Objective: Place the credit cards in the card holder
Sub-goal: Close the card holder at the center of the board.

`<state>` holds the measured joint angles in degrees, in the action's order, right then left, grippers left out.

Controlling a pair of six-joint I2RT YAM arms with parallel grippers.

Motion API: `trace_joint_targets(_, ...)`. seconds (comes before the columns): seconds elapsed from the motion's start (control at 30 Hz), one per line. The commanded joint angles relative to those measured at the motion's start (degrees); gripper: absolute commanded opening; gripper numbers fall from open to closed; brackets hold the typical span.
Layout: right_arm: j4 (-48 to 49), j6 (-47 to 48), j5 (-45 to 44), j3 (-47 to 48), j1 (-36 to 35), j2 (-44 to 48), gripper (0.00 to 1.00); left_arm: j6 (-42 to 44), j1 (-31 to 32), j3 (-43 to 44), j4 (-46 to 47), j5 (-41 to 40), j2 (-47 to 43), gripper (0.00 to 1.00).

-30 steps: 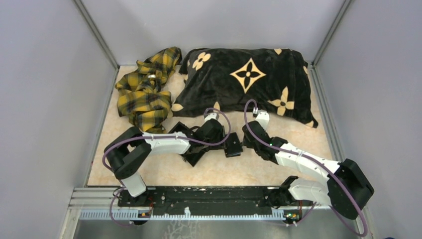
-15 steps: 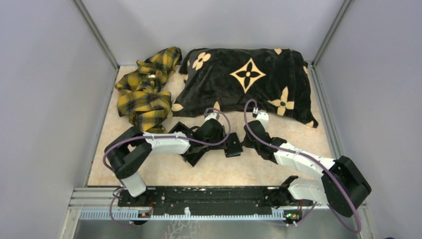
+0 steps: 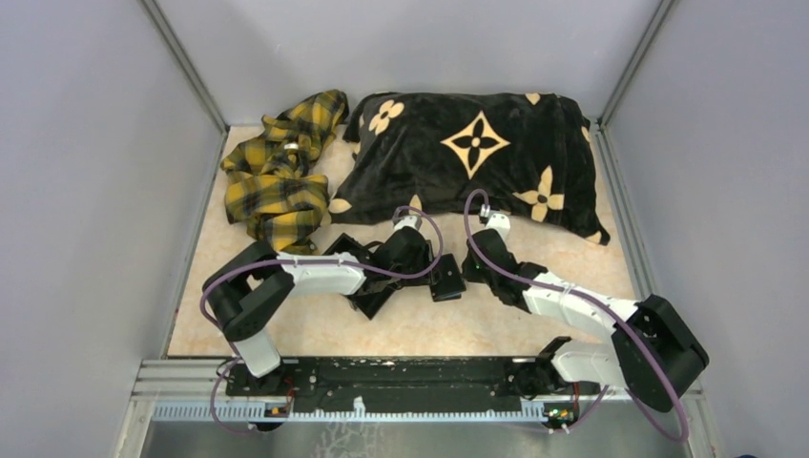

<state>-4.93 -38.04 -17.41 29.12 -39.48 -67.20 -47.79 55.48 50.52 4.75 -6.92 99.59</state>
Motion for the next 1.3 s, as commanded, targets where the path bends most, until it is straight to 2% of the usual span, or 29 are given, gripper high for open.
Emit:
trace_joint_targets(0.0, 4.4, 0.75, 2.53, 1.04, 0.61, -1.45, 0.0, -0.02, -0.2, -1.14, -1.54, 1.32, 2.82, 0.56)
trace_joint_targets(0.23, 5.36, 1.19, 3.46, 2.68, 0.12, -3.67, 0.0, -0.01, -0.2, -1.88, -0.76, 2.02, 3.89, 0.54)
trace_joint_targets(0.6, 5.76, 0.86, 2.41, 5.08, -3.2, -6.56, 0.0, -0.63, -0.2, -3.68, 0.62, 2.66, 4.25, 0.45)
trace_joint_targets(1.27, 6.4, 0.59, 0.99, 5.64, -5.38, -10.33, 0.0, -0.57, -0.2, -3.37, 1.25, 3.7, 4.84, 0.43)
